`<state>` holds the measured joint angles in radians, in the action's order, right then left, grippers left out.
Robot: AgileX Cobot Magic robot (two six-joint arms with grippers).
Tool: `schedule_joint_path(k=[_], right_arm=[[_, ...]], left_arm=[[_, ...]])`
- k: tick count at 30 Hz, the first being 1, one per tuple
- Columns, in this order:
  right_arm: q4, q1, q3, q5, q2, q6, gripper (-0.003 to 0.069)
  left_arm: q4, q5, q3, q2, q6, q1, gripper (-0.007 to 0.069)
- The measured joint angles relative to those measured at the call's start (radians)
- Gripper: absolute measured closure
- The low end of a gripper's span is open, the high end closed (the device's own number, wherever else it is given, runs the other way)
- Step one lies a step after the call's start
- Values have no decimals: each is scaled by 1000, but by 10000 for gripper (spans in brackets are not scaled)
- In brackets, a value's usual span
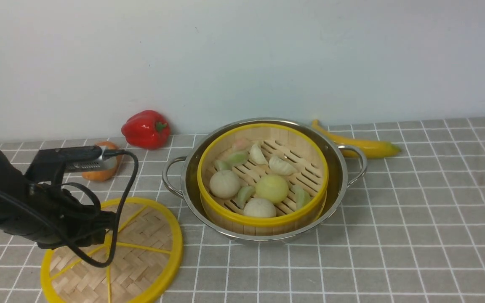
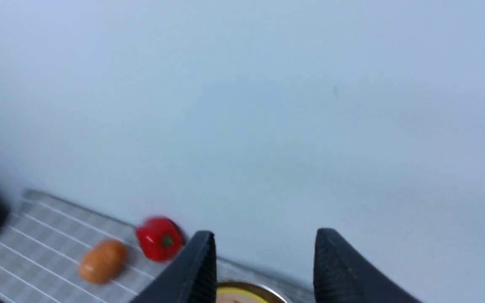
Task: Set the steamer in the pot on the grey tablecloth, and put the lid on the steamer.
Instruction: 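Grasp the bamboo steamer lid lying on the table by its centre knob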
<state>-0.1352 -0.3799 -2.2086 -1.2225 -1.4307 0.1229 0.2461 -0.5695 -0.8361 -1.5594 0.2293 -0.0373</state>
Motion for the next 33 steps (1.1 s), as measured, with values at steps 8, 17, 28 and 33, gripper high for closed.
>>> schedule_joint_path(k=[8,17,28,33], right_arm=[[-147,0,-4,0,336,-49,328],[-156,0,58,4,452,-50,328],[-172,0,208,-11,454,-50,328],[-174,0,208,-11,454,-50,328]], left_arm=[[39,80,-2,-51,25,0,382],[105,81,-5,-96,76,0,382],[111,117,-5,-128,79,0,412],[114,118,-7,-128,77,0,504]])
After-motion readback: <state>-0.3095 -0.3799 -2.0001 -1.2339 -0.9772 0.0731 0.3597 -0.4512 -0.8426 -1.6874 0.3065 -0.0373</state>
